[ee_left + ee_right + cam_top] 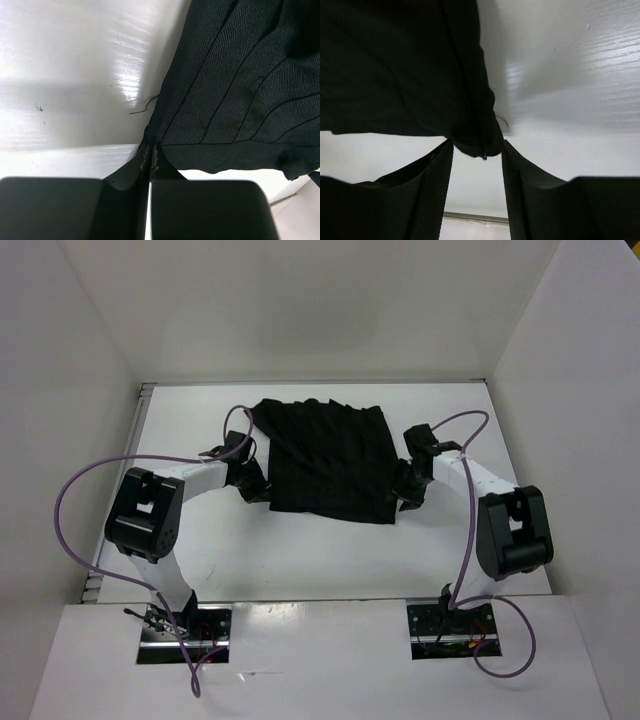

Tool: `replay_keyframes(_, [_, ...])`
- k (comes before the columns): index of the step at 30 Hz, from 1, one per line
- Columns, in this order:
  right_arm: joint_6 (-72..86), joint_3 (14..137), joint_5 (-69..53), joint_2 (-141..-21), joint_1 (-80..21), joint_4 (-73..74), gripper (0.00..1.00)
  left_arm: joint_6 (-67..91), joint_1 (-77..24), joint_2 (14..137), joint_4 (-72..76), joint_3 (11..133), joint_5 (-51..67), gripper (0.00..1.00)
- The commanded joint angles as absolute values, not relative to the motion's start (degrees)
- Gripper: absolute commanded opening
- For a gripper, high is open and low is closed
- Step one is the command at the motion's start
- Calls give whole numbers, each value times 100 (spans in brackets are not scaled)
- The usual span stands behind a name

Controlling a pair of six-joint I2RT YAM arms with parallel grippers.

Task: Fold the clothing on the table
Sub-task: Flatten the skirt out

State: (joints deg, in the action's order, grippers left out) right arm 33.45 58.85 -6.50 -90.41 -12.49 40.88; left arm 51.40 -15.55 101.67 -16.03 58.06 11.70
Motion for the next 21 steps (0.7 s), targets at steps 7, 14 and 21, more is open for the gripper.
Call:
replay_keyframes(7, [3358,5897,-712,-9536,-1292,3393,4,5106,-1573,10195,-1564,5783,1187,0])
replay_keyframes(14, [3278,6143,567,-8931,-1292,4507,0,4739,-1573,10187,-1634,5678,1354,0])
replay_keyframes(21, [3568,6205,1116,-8815,-1292,4878,0,4378,-1573,9993,-2074,5625,1047,0])
